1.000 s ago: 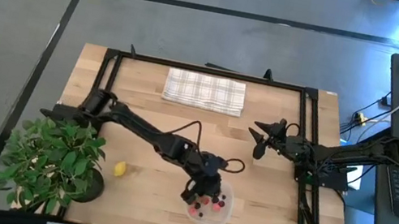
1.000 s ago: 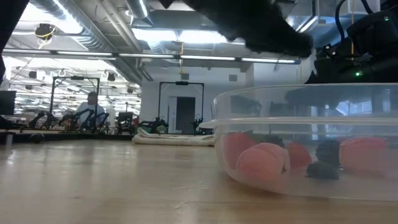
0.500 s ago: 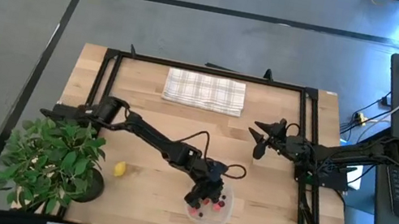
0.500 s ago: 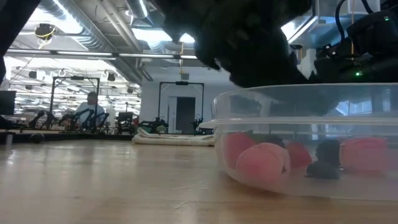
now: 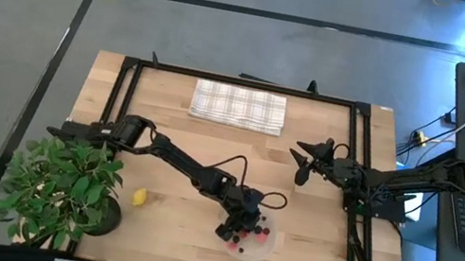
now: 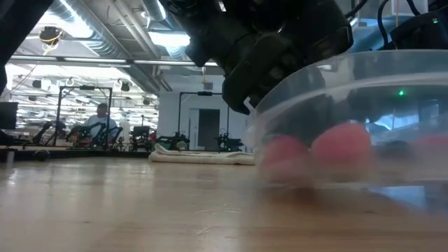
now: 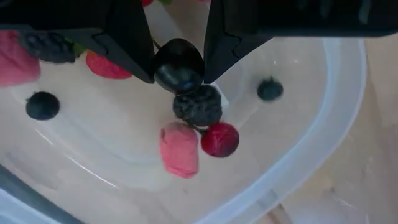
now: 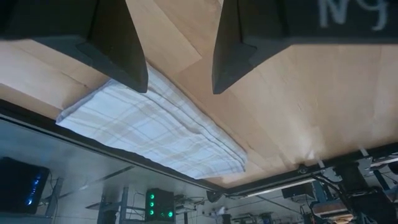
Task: Pick and placing Produce into tupperware
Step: Put the bottom dark purple cherry into the transparent bin, then put the dark purple cherry into the transparent bin
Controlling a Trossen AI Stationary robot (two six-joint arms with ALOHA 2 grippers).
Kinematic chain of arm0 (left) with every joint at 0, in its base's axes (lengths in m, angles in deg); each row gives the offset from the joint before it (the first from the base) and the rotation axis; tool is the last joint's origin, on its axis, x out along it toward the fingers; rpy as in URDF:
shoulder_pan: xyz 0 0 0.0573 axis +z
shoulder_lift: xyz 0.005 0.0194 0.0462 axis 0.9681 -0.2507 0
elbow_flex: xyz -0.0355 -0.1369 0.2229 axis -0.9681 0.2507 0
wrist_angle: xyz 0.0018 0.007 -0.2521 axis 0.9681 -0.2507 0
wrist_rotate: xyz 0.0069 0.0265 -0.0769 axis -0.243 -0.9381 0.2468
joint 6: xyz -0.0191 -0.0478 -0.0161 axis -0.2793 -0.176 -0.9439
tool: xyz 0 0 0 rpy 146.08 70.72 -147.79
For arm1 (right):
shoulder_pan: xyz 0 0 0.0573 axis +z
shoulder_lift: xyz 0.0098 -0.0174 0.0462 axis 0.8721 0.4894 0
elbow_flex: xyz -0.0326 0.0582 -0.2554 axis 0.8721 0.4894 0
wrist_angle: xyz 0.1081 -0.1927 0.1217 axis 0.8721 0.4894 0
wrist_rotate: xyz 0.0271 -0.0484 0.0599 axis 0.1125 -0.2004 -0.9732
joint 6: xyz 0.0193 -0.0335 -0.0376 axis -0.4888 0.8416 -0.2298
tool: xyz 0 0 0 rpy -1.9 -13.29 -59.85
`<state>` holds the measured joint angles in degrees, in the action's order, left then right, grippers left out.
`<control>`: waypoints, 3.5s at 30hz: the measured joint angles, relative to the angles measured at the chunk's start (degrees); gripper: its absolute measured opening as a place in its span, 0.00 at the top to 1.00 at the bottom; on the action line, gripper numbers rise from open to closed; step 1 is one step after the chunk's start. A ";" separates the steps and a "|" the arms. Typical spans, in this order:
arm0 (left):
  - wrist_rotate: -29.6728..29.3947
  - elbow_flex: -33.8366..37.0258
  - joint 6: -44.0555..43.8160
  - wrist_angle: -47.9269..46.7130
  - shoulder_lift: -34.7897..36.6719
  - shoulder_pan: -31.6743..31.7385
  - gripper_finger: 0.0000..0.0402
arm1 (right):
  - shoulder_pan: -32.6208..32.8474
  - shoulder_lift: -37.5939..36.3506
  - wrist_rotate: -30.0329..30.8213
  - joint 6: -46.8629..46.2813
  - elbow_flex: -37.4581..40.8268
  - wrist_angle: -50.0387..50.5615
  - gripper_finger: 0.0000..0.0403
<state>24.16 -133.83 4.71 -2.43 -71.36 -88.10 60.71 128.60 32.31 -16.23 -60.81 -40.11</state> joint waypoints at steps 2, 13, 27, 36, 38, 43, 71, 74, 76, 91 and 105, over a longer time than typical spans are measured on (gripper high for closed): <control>-0.01 0.00 -0.01 0.14 0.00 0.00 0.70 | 0.00 0.00 0.00 0.02 0.00 0.00 0.55; -0.03 0.00 0.11 0.13 0.00 -0.02 0.70 | 0.00 0.00 0.00 0.02 0.00 0.04 0.55; -0.08 0.02 0.19 0.15 0.00 -0.02 0.70 | 0.00 0.00 0.00 0.02 0.00 0.04 0.55; -0.10 0.09 3.06 -0.04 0.00 -0.02 0.70 | 0.01 0.00 -0.01 0.02 0.00 0.07 0.55; -0.10 0.09 3.53 -0.04 0.01 -0.02 0.70 | 0.02 0.00 0.00 0.02 0.00 0.07 0.55; -0.12 0.09 5.09 -0.24 0.02 -0.02 0.70 | 0.02 0.00 0.00 0.04 0.00 0.07 0.55; -0.12 0.09 5.71 -0.34 0.27 -0.03 0.54 | 0.02 0.00 -0.02 0.02 0.00 0.07 0.55; 0.06 -0.18 4.45 -0.42 0.83 -0.26 0.53 | 0.01 0.00 -0.02 0.04 0.00 0.09 0.55; 0.01 -0.95 4.23 -1.98 1.28 -0.54 0.53 | 0.02 0.00 -0.02 0.02 0.00 0.09 0.55; -0.91 -12.41 7.55 -26.34 5.02 2.59 0.53 | 0.02 -0.02 -0.09 -0.34 -0.02 0.63 0.55; -12.13 -12.84 -0.11 -59.03 24.78 12.96 0.53 | 0.09 0.24 -1.73 -3.32 -0.04 3.45 0.55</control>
<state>12.03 -146.67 4.61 -61.45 -46.58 -75.14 60.80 128.84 30.58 -19.55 -60.85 -36.66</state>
